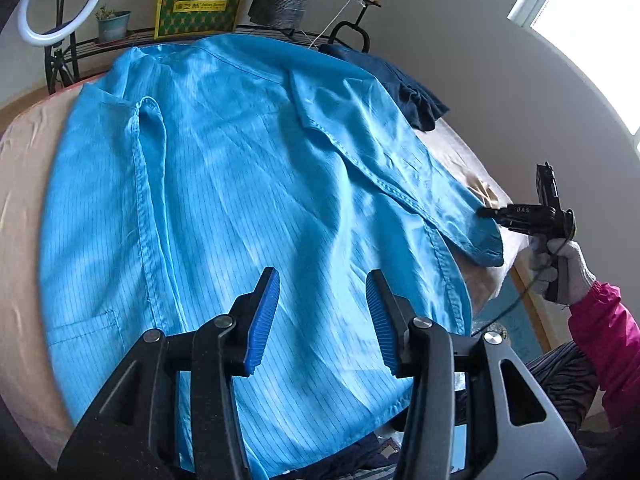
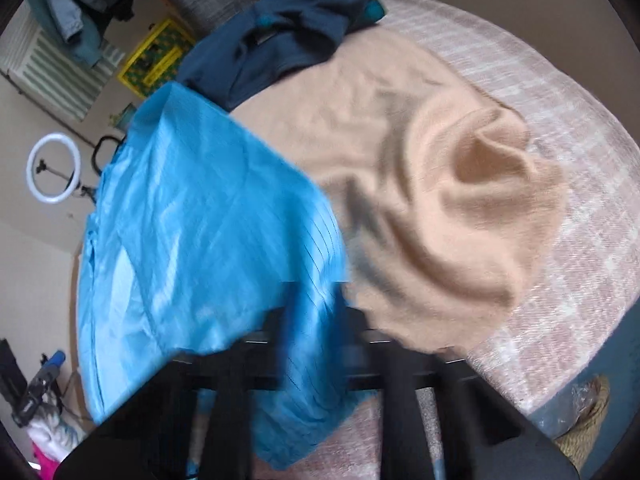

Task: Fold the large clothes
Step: 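Grasp the coat sleeve with the right tool and lift it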

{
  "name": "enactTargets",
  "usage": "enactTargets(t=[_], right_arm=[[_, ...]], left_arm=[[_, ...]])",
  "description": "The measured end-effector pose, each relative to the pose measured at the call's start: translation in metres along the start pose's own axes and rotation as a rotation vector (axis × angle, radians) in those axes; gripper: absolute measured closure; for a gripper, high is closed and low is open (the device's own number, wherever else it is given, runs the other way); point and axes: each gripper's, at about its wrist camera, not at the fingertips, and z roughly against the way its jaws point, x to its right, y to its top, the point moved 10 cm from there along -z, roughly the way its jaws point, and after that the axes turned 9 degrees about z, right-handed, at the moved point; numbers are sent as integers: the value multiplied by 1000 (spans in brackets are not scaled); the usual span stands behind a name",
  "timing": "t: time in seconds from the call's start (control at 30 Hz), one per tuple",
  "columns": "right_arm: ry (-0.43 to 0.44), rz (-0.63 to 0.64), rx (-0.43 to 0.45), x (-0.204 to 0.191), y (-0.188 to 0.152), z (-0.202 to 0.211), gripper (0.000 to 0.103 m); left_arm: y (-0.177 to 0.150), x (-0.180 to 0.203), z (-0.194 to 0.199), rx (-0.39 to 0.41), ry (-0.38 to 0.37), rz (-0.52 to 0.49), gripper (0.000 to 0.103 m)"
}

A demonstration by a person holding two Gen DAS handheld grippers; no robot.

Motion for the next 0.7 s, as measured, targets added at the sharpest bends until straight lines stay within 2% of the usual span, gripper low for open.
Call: enactTargets(t=[0.1,0.2,0.3,0.37,0.53,0.7], right_arm=[[-38,67,47,-15,5,12,100],[-26,107,109,-36,7,32,101],[-75,192,176,-59,12,52,101],[-100,272,233,-83,16,68,102],[-86,449,339,-151,18,92,102],[-14,702,343,-245,-16,82,102]], left_arm=[[1,0,2,6,-1,-5,57],[1,1,4,9,-6,-9,57],[2,0,8,16,-6,-6,57],[5,-2,13,29,-4,1,57],[19,-16,29,80,-1,61,57],[34,-38,50,135,-19,150,57]])
